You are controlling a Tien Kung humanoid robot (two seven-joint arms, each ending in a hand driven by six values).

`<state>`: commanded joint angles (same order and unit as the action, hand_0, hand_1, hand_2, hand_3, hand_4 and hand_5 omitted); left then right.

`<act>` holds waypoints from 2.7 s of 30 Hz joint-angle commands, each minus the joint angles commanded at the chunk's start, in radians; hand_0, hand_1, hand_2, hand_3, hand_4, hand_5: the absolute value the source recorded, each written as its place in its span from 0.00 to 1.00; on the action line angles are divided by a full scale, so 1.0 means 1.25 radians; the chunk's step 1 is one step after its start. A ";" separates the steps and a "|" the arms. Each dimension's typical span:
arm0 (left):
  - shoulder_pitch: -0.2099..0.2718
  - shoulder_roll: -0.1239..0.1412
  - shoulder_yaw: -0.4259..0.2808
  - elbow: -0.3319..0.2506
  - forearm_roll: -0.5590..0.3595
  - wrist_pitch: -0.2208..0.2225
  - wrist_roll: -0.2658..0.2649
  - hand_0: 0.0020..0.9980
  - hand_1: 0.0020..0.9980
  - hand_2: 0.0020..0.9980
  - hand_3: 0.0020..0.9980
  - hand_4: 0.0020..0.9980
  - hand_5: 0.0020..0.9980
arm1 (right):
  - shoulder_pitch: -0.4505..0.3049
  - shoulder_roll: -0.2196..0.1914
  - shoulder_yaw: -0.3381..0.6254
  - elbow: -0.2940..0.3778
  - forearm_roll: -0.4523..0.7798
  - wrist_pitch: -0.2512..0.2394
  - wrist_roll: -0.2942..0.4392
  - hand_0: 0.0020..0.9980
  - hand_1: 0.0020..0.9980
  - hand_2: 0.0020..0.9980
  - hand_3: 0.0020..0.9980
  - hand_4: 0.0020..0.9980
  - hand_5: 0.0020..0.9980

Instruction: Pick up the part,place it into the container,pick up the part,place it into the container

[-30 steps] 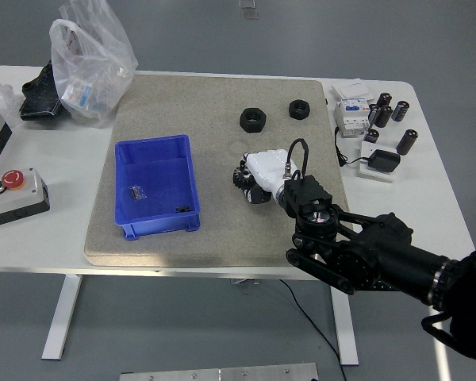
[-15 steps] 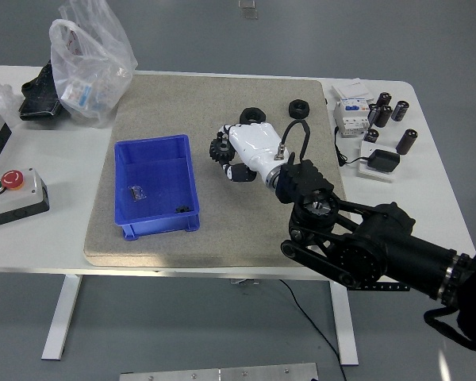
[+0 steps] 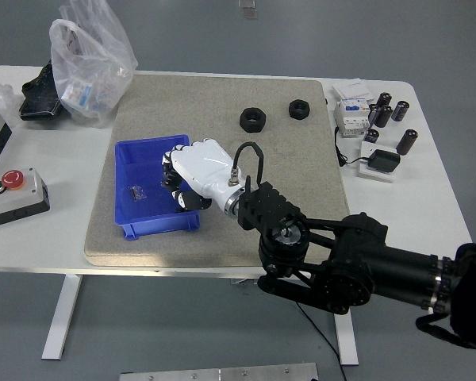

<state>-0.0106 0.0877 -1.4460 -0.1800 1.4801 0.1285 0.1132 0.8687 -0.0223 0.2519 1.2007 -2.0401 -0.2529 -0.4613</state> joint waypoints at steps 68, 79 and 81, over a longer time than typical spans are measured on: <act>0.022 -0.008 -0.020 0.000 0.007 0.003 -0.011 0.67 0.54 0.54 0.63 0.63 0.24 | -0.551 -0.158 0.670 0.031 1.076 0.087 0.773 0.81 0.71 0.73 0.70 0.87 0.75; 0.022 -0.009 -0.018 0.000 0.002 0.002 -0.012 0.66 0.59 0.57 0.63 0.63 0.24 | -0.546 -0.164 0.663 0.037 1.025 0.123 0.707 0.90 0.80 0.80 0.76 0.98 1.00; 0.022 -0.009 -0.018 0.000 0.002 0.003 -0.012 0.66 0.59 0.57 0.63 0.63 0.24 | -0.547 -0.165 0.670 0.042 0.999 0.139 0.679 0.90 0.80 0.80 0.76 0.98 1.00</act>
<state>0.0172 0.0769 -1.4687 -0.1800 1.4830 0.1317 0.0983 0.1844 -0.2292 1.0890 1.2527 -0.7912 -0.0797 0.3870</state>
